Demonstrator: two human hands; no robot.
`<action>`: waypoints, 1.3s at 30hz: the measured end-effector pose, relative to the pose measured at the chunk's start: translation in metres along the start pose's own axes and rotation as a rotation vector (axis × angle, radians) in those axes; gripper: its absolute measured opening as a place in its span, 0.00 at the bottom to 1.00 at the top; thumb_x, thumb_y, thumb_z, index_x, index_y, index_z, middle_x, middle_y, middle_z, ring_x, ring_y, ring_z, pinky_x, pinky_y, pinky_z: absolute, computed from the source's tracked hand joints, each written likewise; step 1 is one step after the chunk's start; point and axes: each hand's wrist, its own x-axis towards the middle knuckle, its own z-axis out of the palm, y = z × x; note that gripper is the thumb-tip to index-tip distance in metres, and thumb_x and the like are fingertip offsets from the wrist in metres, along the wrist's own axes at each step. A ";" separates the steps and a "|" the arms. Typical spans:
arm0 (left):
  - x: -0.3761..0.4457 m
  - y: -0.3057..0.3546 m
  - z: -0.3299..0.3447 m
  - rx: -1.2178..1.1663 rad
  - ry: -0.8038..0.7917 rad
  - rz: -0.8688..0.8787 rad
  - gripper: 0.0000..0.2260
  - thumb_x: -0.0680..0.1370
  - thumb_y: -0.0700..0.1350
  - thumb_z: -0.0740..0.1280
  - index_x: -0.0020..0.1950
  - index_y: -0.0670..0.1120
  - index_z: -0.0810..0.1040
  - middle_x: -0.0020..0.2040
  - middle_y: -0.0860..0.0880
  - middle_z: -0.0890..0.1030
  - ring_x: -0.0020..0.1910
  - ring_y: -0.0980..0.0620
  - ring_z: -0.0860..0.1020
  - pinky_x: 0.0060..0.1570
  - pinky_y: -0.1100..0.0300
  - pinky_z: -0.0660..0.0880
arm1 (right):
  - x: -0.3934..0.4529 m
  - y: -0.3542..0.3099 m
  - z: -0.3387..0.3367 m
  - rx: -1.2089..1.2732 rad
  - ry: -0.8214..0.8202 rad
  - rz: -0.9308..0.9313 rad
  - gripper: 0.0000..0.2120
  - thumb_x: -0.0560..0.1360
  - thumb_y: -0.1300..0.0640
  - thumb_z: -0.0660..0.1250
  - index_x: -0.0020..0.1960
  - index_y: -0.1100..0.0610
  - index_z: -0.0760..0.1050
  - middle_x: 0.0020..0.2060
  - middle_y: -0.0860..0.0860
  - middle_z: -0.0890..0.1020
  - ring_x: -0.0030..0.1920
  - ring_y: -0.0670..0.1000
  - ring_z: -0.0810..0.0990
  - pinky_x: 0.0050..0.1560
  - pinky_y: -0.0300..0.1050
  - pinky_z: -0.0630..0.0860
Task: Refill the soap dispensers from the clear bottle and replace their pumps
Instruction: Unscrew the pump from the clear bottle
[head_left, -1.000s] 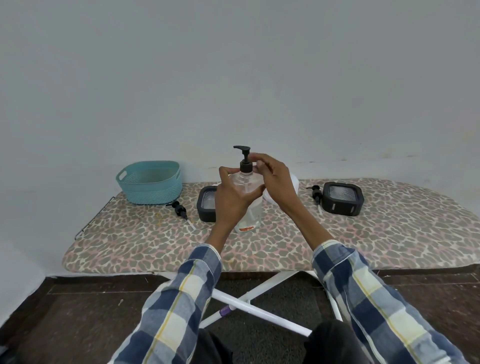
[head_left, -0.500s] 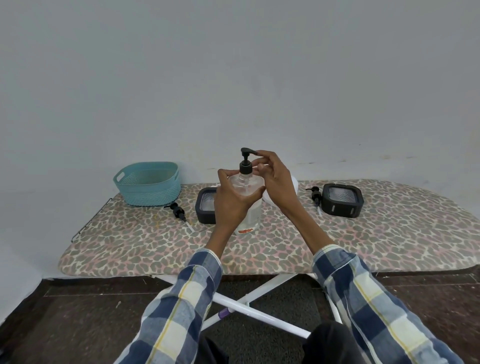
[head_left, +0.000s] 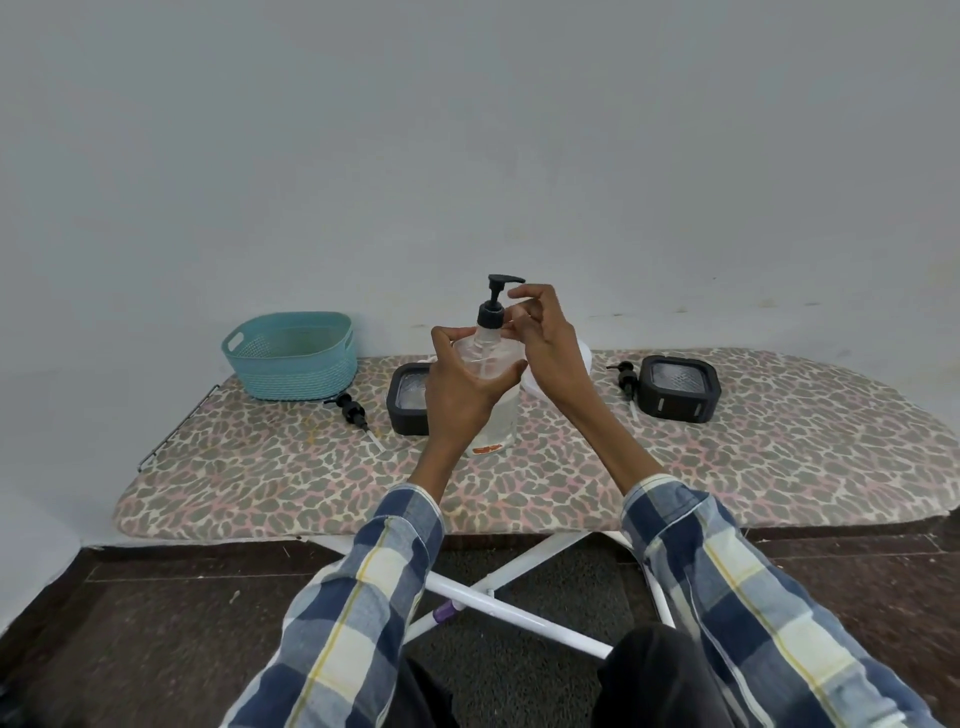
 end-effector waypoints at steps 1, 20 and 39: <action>-0.001 0.001 0.000 -0.002 -0.002 -0.001 0.36 0.68 0.64 0.83 0.65 0.56 0.64 0.57 0.60 0.79 0.51 0.61 0.82 0.45 0.69 0.77 | -0.002 -0.002 0.002 -0.019 -0.010 0.007 0.10 0.87 0.51 0.64 0.66 0.52 0.75 0.53 0.47 0.87 0.56 0.47 0.87 0.61 0.46 0.82; 0.000 -0.002 -0.002 -0.003 -0.025 -0.014 0.38 0.70 0.60 0.84 0.68 0.52 0.64 0.69 0.49 0.81 0.63 0.48 0.83 0.60 0.53 0.83 | 0.014 -0.069 -0.015 -0.150 0.115 -0.205 0.10 0.78 0.56 0.77 0.54 0.45 0.79 0.55 0.49 0.83 0.49 0.41 0.83 0.45 0.31 0.78; 0.000 -0.005 -0.003 -0.043 -0.051 -0.019 0.36 0.69 0.59 0.85 0.65 0.56 0.64 0.63 0.50 0.82 0.58 0.49 0.84 0.55 0.53 0.83 | 0.032 -0.093 -0.093 0.094 0.601 -0.218 0.15 0.87 0.53 0.65 0.67 0.61 0.78 0.58 0.57 0.84 0.47 0.51 0.83 0.45 0.43 0.83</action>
